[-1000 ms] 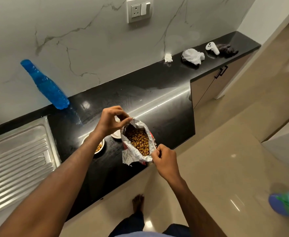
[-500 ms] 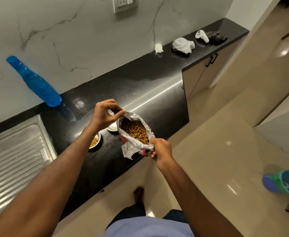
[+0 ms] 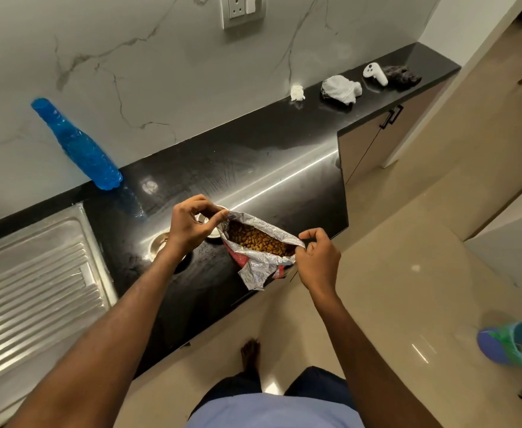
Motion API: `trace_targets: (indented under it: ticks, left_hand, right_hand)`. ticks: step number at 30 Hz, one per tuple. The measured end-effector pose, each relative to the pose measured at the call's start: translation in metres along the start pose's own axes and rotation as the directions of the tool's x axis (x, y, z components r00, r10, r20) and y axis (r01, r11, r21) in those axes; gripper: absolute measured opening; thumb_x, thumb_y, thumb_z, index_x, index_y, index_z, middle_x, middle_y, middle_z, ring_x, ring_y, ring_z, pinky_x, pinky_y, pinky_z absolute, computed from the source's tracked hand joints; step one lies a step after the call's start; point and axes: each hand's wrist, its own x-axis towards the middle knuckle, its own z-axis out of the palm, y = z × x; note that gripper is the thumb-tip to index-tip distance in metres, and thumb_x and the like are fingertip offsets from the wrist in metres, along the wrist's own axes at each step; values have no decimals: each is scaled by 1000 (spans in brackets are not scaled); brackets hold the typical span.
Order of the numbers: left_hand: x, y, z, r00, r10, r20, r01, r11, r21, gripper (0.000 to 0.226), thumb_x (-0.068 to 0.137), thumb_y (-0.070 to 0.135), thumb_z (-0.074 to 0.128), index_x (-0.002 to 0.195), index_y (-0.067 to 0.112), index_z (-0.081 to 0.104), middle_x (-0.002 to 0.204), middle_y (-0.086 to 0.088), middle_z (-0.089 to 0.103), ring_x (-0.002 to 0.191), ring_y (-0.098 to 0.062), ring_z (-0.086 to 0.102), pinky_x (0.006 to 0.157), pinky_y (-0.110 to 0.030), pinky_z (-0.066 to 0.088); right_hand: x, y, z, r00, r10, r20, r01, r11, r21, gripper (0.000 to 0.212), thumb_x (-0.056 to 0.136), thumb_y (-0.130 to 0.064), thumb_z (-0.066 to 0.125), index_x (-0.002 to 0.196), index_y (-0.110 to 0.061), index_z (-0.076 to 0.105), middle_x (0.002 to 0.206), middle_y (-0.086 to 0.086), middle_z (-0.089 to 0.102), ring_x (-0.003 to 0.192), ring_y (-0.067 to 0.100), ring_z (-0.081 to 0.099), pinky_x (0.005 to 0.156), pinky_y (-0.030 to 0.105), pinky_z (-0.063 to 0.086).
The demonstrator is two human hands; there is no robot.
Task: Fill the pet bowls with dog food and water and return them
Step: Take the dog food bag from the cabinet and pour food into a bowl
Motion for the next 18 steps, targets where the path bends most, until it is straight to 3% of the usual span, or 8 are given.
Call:
trace_targets:
  ticks: [2,4,6,8,10,13,15,18]
  left_hand:
    - [-5,0,0,1000,-21,7,21,1000,-12,12,90,25,89,92,14,83,87,3,76,76,-14,71,68,-27,58]
    - [-13,-5,1,993,-111,49,115,989,-89,15,99,30,76,105,18,82,100,0,78,92,-20,74,74,-38,64]
    - [-24,-12,5,960,-246,131,270,938,-219,32,101,20,55,124,22,76,120,-3,76,112,-27,72,81,-52,66]
    - [-40,-23,12,929,-315,192,353,911,-213,49,99,4,49,133,33,69,129,3,72,121,-15,68,95,-51,64]
    - [-53,-31,20,899,-352,262,389,915,-104,66,94,-7,61,141,39,60,134,9,68,125,-5,65,110,-44,57]
    - [-64,-35,38,844,-385,373,411,912,11,77,84,-6,77,152,19,50,139,16,60,132,5,58,121,-37,48]
    - [-66,-34,50,849,-367,380,379,924,45,82,80,7,88,152,12,49,141,19,56,134,6,55,122,-37,46]
    - [-65,-34,60,858,-388,336,400,916,36,89,74,39,93,148,14,51,141,10,60,136,-10,58,118,-33,48]
  right_hand:
    - [-2,9,-5,999,-9,38,6,995,99,27,88,-5,80,102,-23,67,62,3,59,53,10,50,61,35,50]
    - [-14,19,-13,996,-76,39,65,970,233,28,91,-15,83,114,-21,67,69,9,61,61,9,54,67,33,51]
    - [-28,38,-16,984,-170,57,141,929,343,42,93,-25,78,131,-20,63,89,2,66,84,14,64,82,32,54]
    - [-33,60,-12,971,-177,163,112,932,346,70,85,-41,77,149,-25,52,127,-7,66,116,17,64,95,30,52]
    - [-28,74,-4,951,-163,263,85,956,282,96,77,-49,86,160,-33,40,151,-12,56,134,12,57,103,27,50]
    - [-11,80,11,908,-215,358,162,972,171,118,65,-46,104,161,-26,38,155,-10,54,141,8,55,112,30,52]
    - [0,80,19,890,-269,368,224,961,160,118,60,-42,108,156,-23,43,151,-7,59,139,10,59,111,36,55]
    - [19,78,29,863,-306,403,236,948,213,118,57,-42,109,154,-29,46,151,-6,60,138,11,61,110,40,57]
